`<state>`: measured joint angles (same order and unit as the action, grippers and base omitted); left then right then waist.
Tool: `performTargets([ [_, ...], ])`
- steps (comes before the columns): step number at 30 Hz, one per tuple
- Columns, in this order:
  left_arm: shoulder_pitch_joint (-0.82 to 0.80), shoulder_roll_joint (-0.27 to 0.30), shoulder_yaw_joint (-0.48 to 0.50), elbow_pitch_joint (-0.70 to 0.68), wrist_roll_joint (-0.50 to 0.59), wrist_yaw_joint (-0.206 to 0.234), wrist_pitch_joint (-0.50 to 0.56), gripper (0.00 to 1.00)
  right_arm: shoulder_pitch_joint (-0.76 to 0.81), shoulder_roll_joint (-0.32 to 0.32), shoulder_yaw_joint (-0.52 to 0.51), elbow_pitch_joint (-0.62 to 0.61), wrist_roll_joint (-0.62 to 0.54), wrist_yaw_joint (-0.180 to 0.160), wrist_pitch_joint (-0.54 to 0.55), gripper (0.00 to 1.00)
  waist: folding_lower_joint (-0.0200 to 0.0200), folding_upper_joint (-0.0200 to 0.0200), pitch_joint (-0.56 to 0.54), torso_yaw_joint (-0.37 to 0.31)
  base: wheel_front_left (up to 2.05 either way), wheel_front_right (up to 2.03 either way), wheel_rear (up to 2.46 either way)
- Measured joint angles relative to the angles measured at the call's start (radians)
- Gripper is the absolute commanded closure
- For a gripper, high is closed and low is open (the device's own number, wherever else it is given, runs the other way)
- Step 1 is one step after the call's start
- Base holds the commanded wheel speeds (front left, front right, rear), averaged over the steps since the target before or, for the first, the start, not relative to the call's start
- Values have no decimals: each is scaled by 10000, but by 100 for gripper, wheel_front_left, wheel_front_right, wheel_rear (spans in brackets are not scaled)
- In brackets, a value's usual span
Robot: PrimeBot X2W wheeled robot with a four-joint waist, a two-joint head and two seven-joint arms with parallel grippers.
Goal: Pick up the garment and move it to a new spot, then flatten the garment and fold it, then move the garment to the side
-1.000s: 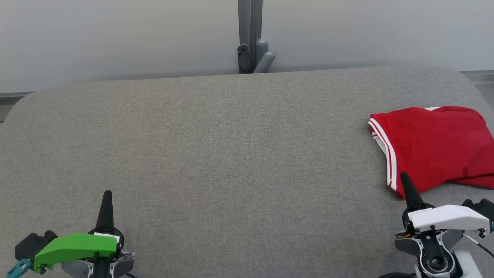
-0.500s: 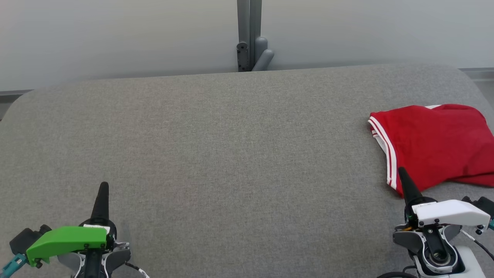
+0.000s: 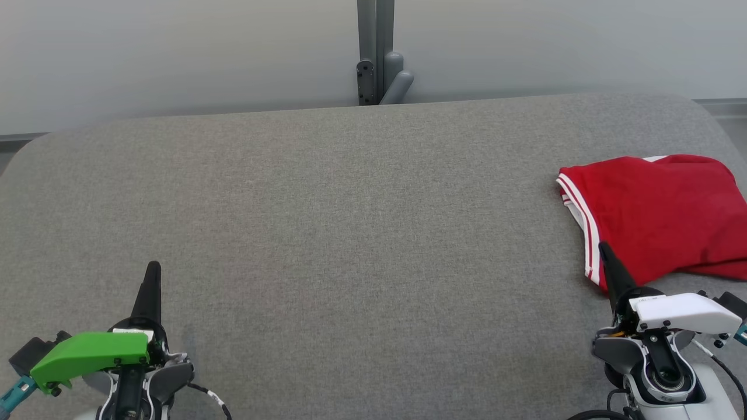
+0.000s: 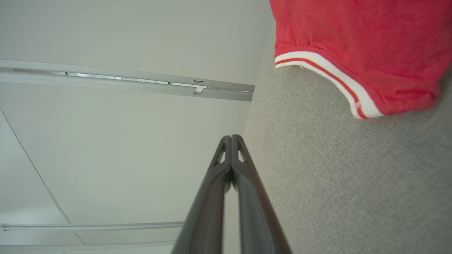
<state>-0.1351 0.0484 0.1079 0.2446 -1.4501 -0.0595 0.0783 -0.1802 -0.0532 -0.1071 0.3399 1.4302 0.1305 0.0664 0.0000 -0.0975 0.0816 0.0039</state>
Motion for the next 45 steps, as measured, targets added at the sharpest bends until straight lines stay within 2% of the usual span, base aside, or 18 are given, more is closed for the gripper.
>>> performTargets([
  [23,-409,12,228,-98,-1492,117,435,100,-366,-4,-4,100,1730,0,380,100,0,0,128,-45,0,0,0],
  [45,-411,12,236,-100,-1524,117,435,100,-384,-17,21,104,1778,0,378,100,0,0,128,-46,0,0,0],
])
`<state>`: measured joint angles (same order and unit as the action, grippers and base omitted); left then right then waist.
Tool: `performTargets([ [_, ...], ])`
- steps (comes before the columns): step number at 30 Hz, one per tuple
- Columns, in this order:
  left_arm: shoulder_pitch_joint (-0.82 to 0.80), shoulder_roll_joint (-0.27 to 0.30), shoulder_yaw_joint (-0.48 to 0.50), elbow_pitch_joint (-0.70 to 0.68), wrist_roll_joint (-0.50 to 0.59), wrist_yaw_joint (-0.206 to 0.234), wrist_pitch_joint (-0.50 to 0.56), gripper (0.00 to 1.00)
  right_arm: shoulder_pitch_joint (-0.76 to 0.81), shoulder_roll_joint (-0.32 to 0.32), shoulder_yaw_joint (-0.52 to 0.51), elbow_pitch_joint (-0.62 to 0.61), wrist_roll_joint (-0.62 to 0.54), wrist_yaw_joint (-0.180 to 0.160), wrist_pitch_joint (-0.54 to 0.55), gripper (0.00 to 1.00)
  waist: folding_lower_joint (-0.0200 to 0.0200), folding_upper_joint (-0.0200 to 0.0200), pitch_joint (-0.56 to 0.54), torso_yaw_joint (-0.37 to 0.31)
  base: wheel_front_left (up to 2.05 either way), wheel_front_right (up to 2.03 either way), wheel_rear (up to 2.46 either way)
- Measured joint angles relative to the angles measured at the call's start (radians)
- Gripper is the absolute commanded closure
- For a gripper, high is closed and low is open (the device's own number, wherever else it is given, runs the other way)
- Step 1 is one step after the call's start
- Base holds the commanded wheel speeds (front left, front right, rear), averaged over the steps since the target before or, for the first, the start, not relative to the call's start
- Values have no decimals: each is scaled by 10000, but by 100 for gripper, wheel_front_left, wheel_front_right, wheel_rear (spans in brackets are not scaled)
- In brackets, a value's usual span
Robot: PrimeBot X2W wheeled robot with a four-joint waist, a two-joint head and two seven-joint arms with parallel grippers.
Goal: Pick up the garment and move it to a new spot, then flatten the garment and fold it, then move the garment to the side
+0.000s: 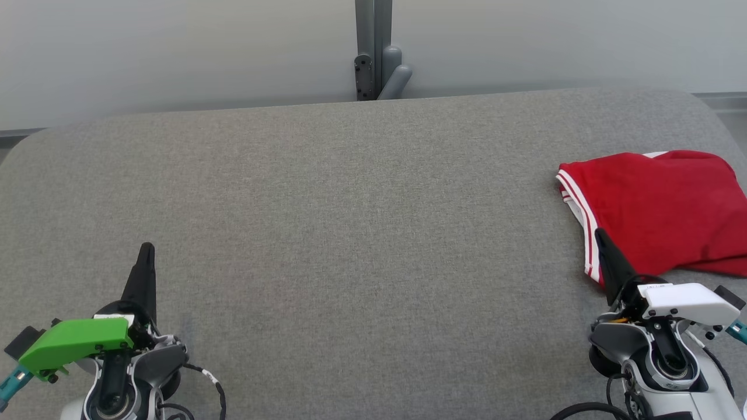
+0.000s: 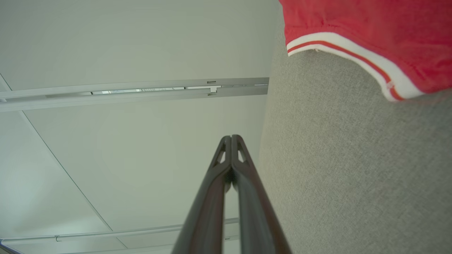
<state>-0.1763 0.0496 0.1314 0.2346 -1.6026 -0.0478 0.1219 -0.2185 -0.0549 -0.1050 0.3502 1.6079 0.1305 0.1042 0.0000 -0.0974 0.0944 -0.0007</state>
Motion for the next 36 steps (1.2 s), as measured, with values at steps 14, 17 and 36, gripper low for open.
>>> performTargets([
  [14,0,0,4,0,0,0,0,100,0,-25,27,0,12,0,-4,100,0,0,0,0,0,0,0],
  [17,0,0,4,0,0,0,0,100,0,-27,35,0,13,0,-4,100,0,0,0,0,0,0,0],
  [36,0,0,6,0,0,0,2,100,0,-63,82,0,82,0,-19,100,0,0,0,0,0,0,0],
])
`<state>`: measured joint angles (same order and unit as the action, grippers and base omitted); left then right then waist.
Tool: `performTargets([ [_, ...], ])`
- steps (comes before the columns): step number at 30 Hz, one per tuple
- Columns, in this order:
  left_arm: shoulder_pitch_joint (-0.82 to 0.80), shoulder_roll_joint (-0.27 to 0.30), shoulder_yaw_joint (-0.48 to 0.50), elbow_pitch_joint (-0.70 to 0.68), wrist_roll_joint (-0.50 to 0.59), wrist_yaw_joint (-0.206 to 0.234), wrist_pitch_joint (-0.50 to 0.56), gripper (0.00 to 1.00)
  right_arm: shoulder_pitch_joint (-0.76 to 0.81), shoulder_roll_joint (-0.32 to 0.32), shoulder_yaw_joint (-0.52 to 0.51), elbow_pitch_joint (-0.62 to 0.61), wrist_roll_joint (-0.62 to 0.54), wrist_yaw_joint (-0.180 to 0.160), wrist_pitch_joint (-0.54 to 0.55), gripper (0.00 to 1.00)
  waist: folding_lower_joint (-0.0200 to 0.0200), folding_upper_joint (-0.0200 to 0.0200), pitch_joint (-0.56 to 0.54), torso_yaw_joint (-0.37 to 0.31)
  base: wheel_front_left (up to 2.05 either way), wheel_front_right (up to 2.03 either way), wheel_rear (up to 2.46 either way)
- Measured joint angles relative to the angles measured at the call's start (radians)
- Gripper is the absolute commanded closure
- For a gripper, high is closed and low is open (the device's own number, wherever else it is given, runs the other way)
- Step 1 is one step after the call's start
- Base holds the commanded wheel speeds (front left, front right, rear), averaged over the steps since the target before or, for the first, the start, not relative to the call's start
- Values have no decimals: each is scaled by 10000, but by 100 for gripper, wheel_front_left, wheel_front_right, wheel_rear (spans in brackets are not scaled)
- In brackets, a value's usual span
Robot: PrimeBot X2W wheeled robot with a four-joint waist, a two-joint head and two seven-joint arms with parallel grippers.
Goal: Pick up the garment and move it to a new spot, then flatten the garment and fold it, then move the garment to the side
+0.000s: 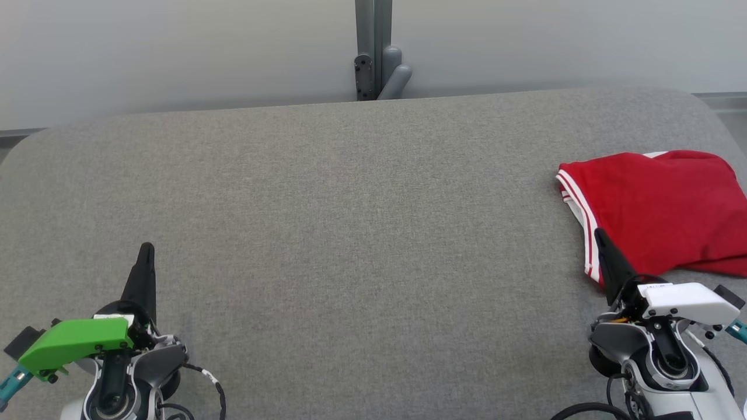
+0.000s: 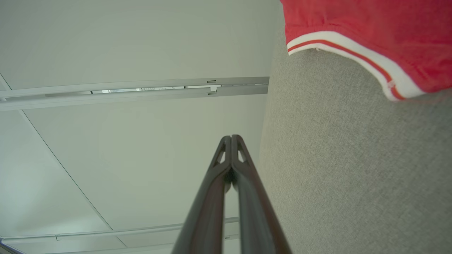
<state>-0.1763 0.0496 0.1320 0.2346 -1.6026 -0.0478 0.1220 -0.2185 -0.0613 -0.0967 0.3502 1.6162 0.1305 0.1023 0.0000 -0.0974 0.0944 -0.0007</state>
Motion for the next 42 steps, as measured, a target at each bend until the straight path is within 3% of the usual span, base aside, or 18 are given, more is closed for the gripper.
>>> performTargets([
  [42,-1,0,6,0,0,0,0,100,0,-92,121,-2,104,0,-88,100,0,0,0,0,0,0,0],
])
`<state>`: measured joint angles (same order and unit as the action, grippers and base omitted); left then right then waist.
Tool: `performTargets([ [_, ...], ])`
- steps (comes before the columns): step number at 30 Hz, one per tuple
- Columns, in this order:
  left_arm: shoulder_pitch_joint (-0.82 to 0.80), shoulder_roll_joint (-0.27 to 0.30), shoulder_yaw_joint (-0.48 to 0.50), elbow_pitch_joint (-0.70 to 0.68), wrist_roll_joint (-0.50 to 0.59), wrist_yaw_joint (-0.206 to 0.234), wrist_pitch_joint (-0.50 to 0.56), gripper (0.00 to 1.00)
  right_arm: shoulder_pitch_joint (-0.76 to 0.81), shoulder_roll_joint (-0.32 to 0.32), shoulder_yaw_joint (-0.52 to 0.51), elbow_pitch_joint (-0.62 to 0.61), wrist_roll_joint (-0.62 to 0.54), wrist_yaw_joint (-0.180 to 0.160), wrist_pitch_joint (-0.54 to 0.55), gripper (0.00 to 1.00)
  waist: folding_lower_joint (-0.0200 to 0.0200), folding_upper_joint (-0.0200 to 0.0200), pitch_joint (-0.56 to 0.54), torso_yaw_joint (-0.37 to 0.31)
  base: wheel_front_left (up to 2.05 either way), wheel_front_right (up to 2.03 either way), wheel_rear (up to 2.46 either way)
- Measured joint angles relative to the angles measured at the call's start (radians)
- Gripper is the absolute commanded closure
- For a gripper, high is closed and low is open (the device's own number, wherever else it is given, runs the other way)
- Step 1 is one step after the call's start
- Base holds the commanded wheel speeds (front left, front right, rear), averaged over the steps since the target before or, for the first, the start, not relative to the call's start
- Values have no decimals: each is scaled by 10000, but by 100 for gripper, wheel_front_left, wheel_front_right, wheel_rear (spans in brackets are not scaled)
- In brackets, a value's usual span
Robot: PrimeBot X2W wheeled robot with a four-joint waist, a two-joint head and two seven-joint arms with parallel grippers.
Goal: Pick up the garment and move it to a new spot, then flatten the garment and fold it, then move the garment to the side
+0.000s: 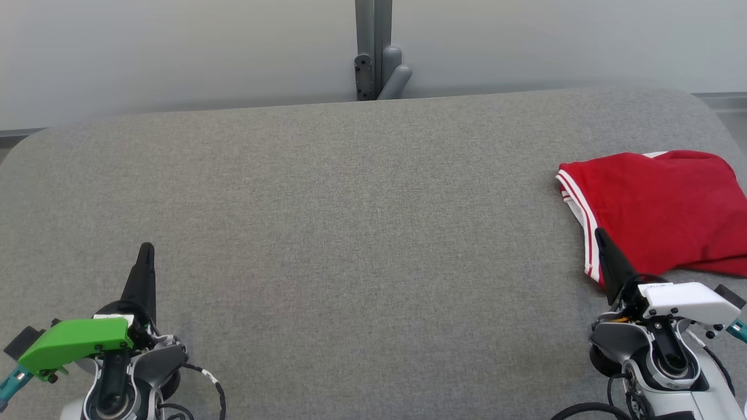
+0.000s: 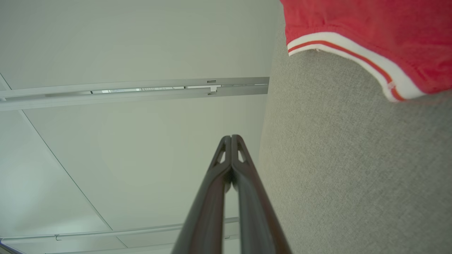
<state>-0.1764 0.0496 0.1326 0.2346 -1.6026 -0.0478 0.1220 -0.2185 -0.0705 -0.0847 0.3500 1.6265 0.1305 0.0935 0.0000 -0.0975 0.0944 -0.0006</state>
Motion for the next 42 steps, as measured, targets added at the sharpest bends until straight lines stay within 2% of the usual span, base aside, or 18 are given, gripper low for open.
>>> performTargets([
  [42,0,-2,4,0,0,0,2,100,0,-100,173,-4,161,0,-132,100,0,0,0,0,0,0,0],
])
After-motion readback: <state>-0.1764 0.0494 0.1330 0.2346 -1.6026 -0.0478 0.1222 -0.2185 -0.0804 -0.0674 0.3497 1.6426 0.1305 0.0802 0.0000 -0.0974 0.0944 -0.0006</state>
